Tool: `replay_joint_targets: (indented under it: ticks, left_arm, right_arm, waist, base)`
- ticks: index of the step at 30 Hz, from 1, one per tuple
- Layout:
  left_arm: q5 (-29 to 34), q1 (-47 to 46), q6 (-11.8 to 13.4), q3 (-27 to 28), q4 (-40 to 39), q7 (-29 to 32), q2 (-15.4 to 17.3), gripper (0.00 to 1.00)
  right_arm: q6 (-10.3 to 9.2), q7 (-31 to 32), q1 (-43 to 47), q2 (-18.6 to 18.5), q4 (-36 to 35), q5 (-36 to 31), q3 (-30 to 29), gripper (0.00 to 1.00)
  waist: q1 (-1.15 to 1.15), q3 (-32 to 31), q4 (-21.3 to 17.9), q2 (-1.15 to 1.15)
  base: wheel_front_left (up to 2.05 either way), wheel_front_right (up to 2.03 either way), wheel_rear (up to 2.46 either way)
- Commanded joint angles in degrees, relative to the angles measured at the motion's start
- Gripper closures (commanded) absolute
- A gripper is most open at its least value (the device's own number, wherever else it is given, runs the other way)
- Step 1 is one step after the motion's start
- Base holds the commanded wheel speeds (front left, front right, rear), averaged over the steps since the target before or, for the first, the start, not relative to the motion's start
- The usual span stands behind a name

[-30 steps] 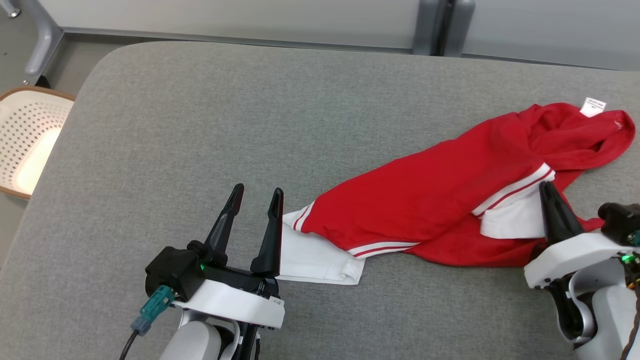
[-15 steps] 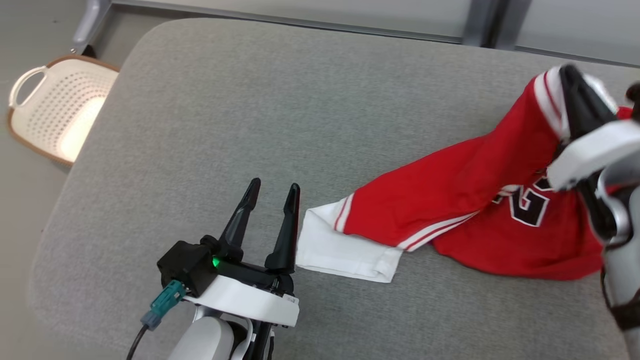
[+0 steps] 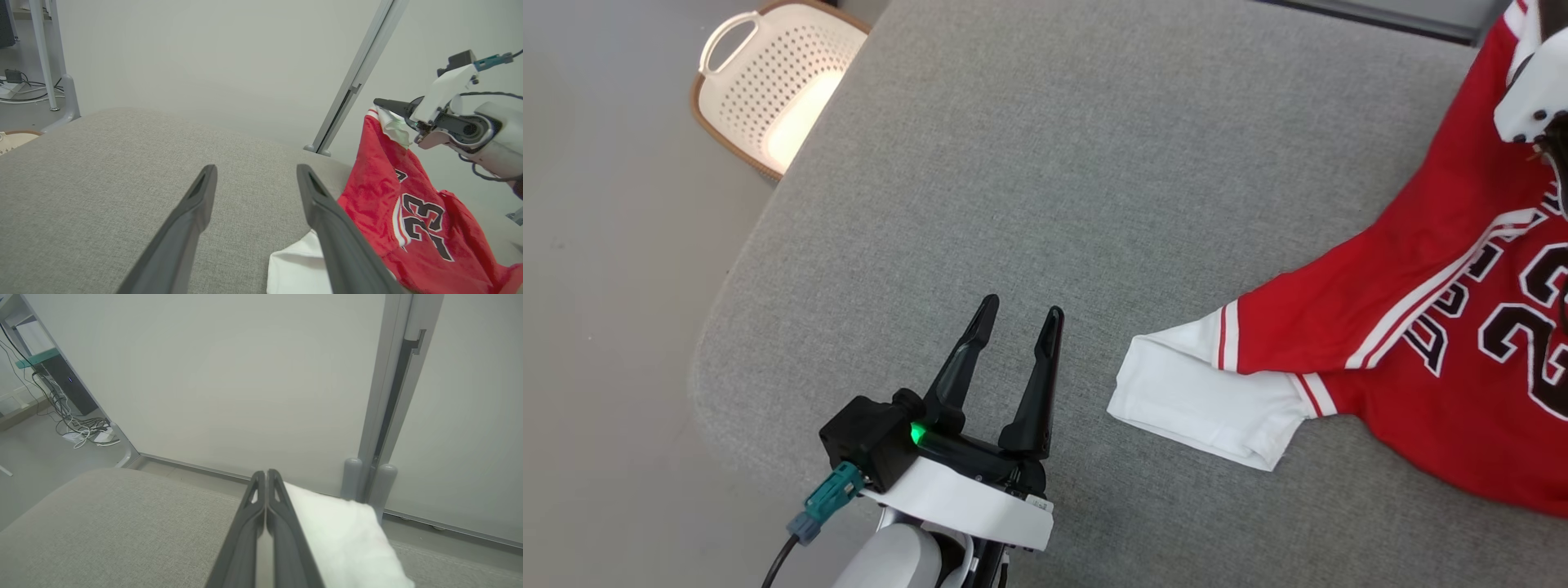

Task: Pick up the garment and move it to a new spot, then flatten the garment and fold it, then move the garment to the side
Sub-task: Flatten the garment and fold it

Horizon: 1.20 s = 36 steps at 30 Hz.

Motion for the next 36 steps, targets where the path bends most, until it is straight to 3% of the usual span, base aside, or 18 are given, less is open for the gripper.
replay_joint_targets:
  ticks: [1, 2, 9, 14, 17, 26, 36]
  left_arm:
    - [-0.1, 0.0, 0.6, 0.0, -0.5, -0.1, 0.1, 0.00]
    - [-0.2, 0.0, 0.7, -0.2, -0.6, -0.1, 0.2, 0.00]
    - [-0.1, 0.3, 1.2, -0.9, -0.5, -0.1, 0.2, 0.00]
    - [0.8, -0.4, 0.0, -1.4, 0.9, -0.1, 0.2, 0.00]
    - [1.8, -0.2, -0.1, 0.0, 1.6, -0.1, 0.1, 0.00]
    - [5.4, 0.3, -1.4, 5.2, 3.1, -0.1, 0.2, 0.00]
    - [7.5, 2.0, -2.6, 9.0, 4.6, -0.1, 0.2, 0.00]
  right_arm:
    - [-0.01, -0.8, -0.9, -0.3, 2.1, -1.3, -0.7, 0.58]
    - [0.00, -1.0, -2.3, 0.1, 4.6, -2.2, -1.0, 0.00]
    - [0.00, -5.4, -6.5, 0.8, 16.3, -8.0, -2.4, 0.00]
    - [-0.01, -10.4, -4.4, -0.2, 20.1, -8.9, -1.7, 0.00]
    - [0.00, -13.9, -3.3, 1.5, 20.9, -7.5, -0.5, 0.00]
    - [0.00, -23.1, 3.3, 2.6, 17.8, 0.6, 4.2, 0.00]
    - [0.00, -27.2, 17.9, 1.2, 7.0, 8.8, 5.7, 0.00]
  waist:
    - [0.00, 1.3, 1.0, 0.00]
    - [0.00, 1.4, 1.1, 0.00]
    - [0.00, 0.5, 1.0, 0.00]
    - [0.00, -2.3, 0.2, 0.00]
    - [0.00, -4.0, -2.6, 0.00]
    - [0.00, -8.2, -12.7, 0.00]
    - [0.00, -11.2, -20.5, 0.00]
  base:
    - [0.00, 0.00, 0.00]
    - [0.00, 0.00, 0.00]
    - [0.00, 0.00, 0.00]
    - [0.00, 0.00, 0.00]
    - [0.00, 0.00, 0.00]
    - [0.00, 0.00, 0.00]
    - [0.00, 0.00, 0.00]
